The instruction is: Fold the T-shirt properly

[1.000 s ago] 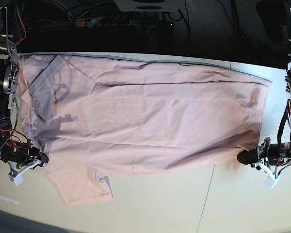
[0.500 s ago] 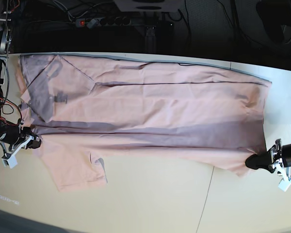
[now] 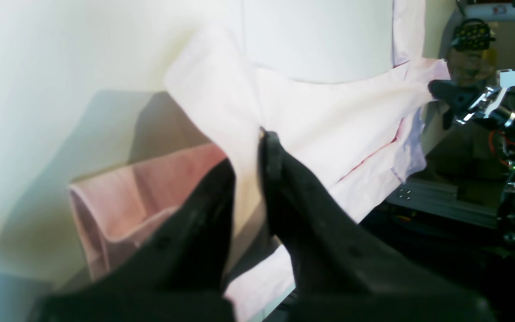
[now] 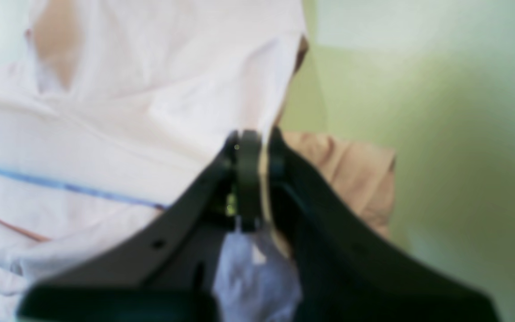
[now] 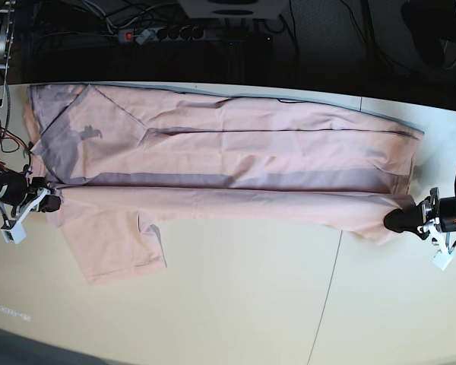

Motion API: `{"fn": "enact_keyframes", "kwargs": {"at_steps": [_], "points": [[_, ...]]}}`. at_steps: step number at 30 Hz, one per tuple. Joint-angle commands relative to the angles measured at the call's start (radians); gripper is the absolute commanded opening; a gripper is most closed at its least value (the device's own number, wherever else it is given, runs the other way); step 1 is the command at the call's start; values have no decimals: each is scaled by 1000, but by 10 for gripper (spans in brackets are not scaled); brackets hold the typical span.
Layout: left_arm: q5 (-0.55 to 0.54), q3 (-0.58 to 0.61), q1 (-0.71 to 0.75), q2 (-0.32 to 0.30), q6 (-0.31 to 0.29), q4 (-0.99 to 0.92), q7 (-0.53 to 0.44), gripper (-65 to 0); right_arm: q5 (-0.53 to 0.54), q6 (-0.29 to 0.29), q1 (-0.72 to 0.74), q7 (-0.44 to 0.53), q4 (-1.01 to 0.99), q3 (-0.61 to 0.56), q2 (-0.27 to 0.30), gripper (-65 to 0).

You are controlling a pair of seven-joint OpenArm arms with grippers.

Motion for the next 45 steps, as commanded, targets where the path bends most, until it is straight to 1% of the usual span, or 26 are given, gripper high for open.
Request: {"fn": "enact_keyframes", "kwargs": {"at_steps": [1, 7, 14, 19, 20, 23, 24, 25, 27, 31, 35, 37, 41, 45], "points": [[-23, -6, -16, -24, -27, 15, -7, -650, 7, 100, 5, 15, 18, 21, 30, -650], [-23, -6, 23, -24, -27, 15, -7, -650, 14, 100, -46, 15, 28, 51, 30, -650], [-23, -6, 40, -24, -27, 15, -7, -650, 14, 99, -89, 16, 28, 53, 27, -650], [-23, -6, 52, -21, -27, 15, -7, -650, -20, 94, -94, 30, 27, 53, 16, -650], [-23, -6, 55, -21, -27, 15, -7, -650, -31, 92, -94, 43, 27, 53, 16, -616], [-23, -6, 60, -21, -27, 15, -7, -650, -50, 91, -93, 55, 27, 53, 17, -356], [-23, -6, 60, -21, -27, 15, -7, -650, -50, 90, -93, 59, 27, 53, 17, -298], [-23, -6, 62, -21, -27, 15, -7, -650, -50, 89, -93, 62, 27, 54, 17, -275], [-23, -6, 63, -21, -27, 15, -7, -650, -48, 88, -91, 69, 27, 60, 17, -275], [-23, -6, 63, -21, -27, 15, -7, -650, 14, 88, -79, 72, 29, 111, 17, -275], [-23, -6, 63, -21, -27, 15, -7, -650, 14, 89, -43, 72, 29, 169, 17, -275], [-23, -6, 63, -21, -27, 15, -7, -650, 12, 89, -14, 72, 28, 173, 16, -275], [-23, -6, 63, -21, -27, 16, -7, -650, -32, 86, 57, 75, 11, 165, -3, -275], [-23, -6, 63, -21, -27, 17, -7, -650, -91, 84, 152, 122, -99, 162, -51, -275]]}}
